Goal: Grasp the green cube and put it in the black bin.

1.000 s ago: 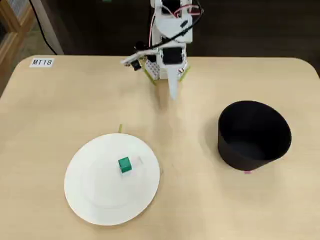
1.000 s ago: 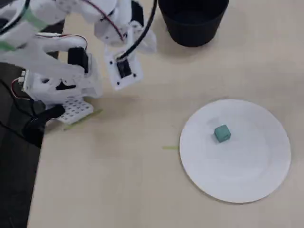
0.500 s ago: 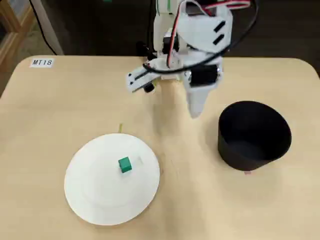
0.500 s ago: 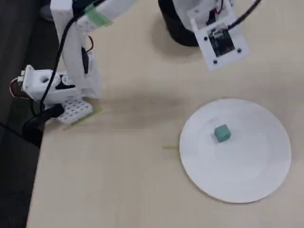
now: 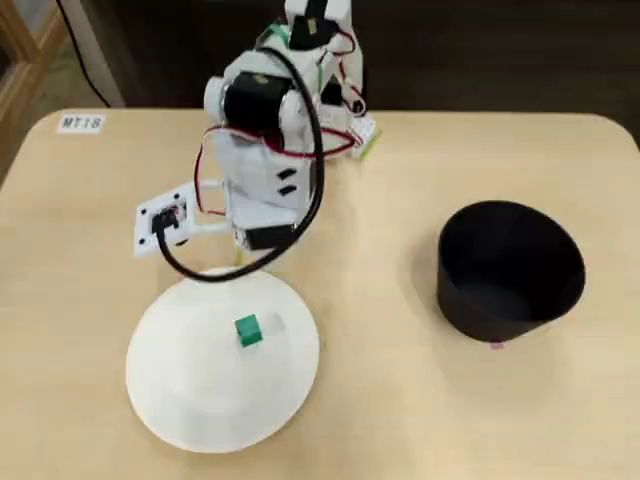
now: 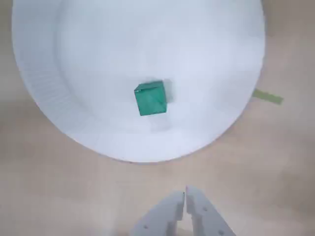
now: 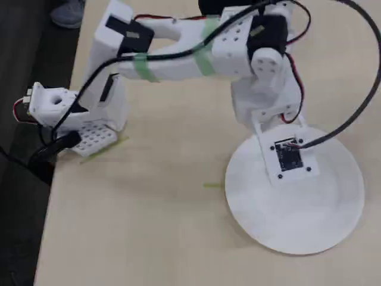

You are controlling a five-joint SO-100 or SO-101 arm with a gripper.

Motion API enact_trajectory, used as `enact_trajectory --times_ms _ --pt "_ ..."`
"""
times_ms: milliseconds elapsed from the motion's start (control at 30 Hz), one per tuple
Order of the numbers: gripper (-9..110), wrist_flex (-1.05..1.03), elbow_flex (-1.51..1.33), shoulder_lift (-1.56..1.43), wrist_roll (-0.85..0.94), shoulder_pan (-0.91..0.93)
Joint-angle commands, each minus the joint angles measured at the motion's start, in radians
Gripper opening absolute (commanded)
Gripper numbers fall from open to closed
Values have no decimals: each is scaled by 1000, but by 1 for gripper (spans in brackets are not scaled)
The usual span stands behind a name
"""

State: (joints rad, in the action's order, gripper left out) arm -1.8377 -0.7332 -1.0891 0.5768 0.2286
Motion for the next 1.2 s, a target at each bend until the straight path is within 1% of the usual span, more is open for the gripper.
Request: enact_trajectory --times_ms 0,167,400,500,600,800,1000,1167 --pt "0 -3 41 20 72 -12" --pt "0 2 71 103 144 -12" --pt "0 5 107 163 140 31" --pt "14 5 115 156 152 48" --pt "22 5 126 158 161 49" --pt "24 5 149 222 155 46" --pt "24 5 247 322 121 51" --pt "26 5 302 342 95 64"
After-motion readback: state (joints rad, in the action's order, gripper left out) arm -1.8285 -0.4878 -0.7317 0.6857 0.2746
